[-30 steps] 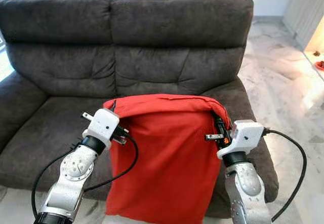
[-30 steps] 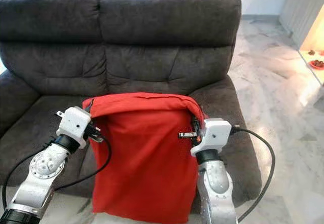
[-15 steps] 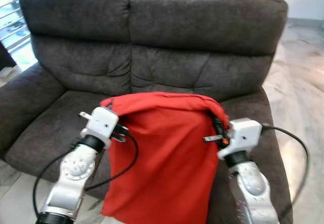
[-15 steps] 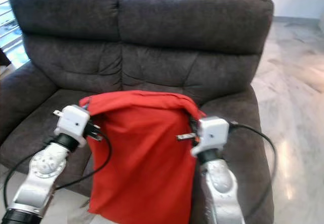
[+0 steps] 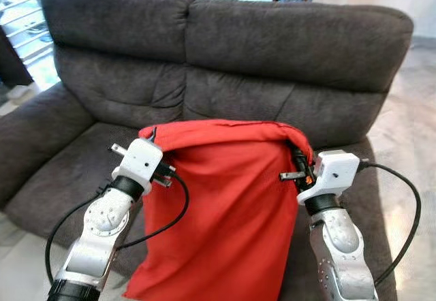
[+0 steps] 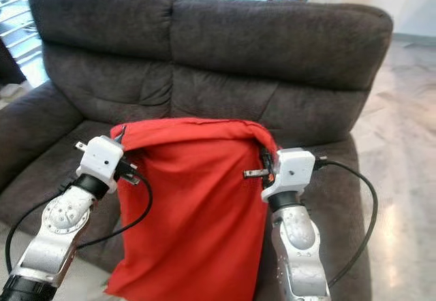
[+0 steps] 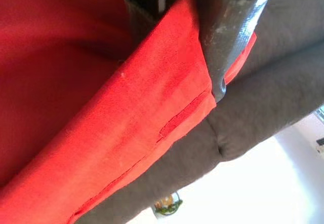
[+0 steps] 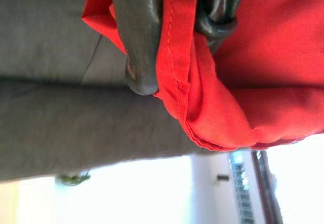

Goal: Move the pillow to the sofa from floor

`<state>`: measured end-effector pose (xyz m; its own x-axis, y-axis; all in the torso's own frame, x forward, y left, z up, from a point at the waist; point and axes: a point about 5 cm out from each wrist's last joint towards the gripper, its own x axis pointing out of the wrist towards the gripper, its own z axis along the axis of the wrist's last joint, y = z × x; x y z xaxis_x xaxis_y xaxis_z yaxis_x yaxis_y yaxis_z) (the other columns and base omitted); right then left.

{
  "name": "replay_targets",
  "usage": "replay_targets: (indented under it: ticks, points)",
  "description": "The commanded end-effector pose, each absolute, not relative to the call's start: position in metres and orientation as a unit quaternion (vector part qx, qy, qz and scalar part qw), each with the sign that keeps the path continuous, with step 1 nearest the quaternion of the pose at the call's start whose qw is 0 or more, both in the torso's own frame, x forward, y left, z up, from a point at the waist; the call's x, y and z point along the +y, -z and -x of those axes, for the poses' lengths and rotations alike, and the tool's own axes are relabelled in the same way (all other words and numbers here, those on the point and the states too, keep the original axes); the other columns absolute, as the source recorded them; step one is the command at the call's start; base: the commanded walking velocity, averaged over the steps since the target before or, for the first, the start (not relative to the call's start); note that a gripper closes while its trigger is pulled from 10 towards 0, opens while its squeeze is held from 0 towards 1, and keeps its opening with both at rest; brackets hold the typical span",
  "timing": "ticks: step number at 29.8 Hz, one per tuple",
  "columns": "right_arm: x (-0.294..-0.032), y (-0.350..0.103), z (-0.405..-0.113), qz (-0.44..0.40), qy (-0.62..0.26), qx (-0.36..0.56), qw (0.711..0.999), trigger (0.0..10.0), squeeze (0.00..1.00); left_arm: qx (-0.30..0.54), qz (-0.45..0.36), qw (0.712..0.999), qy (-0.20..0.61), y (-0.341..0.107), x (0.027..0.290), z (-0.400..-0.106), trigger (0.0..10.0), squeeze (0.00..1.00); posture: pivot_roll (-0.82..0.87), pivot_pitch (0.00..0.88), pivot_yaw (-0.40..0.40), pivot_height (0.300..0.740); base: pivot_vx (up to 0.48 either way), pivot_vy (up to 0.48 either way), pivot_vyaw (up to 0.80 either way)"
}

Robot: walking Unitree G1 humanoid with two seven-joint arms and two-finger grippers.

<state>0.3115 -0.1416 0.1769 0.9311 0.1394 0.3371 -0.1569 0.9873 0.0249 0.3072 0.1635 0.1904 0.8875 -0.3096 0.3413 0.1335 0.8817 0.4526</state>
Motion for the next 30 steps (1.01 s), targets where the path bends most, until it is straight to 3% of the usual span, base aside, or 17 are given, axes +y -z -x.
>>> replay_targets:
  ticks: [1,6,13,16,21,30]
  points:
    - [-0.155,-0.201,-0.316,-0.043,-0.027,-0.218,0.975,10.0,0.00,-0.231,-0.212,0.944,0.104,-0.205,0.174,-0.305,10.0,0.00,0.00,0.108,0.061,0.740,0.300,0.000,0.00]
    - [-0.167,-0.193,-0.319,-0.053,0.013,-0.197,0.979,10.0,0.00,-0.213,-0.195,0.945,0.156,-0.198,0.165,-0.302,10.0,0.00,0.00,0.108,0.060,0.740,0.117,0.000,0.00]
    - [-0.159,-0.183,-0.314,-0.051,-0.001,-0.182,0.982,10.0,0.00,-0.151,-0.186,0.947,0.214,-0.172,0.154,-0.294,10.0,0.00,0.00,0.113,0.060,0.740,0.000,0.000,0.00]
    - [-0.171,-0.179,-0.315,-0.048,0.027,-0.176,0.983,10.0,0.00,-0.135,-0.182,0.947,0.229,-0.170,0.154,-0.295,10.0,0.00,0.01,0.114,0.061,0.740,0.000,0.000,0.00]
    - [-0.187,-0.188,-0.320,-0.049,0.055,-0.188,0.979,10.0,0.00,-0.152,-0.175,0.953,0.193,-0.186,0.167,-0.306,10.0,0.00,0.01,0.114,0.063,0.740,0.000,0.000,0.00]
    - [-0.189,-0.203,-0.335,-0.037,0.060,-0.204,0.977,10.0,0.00,-0.178,-0.200,0.946,0.182,-0.212,0.178,-0.328,10.0,0.00,0.01,0.112,0.064,0.740,0.000,0.000,0.00]
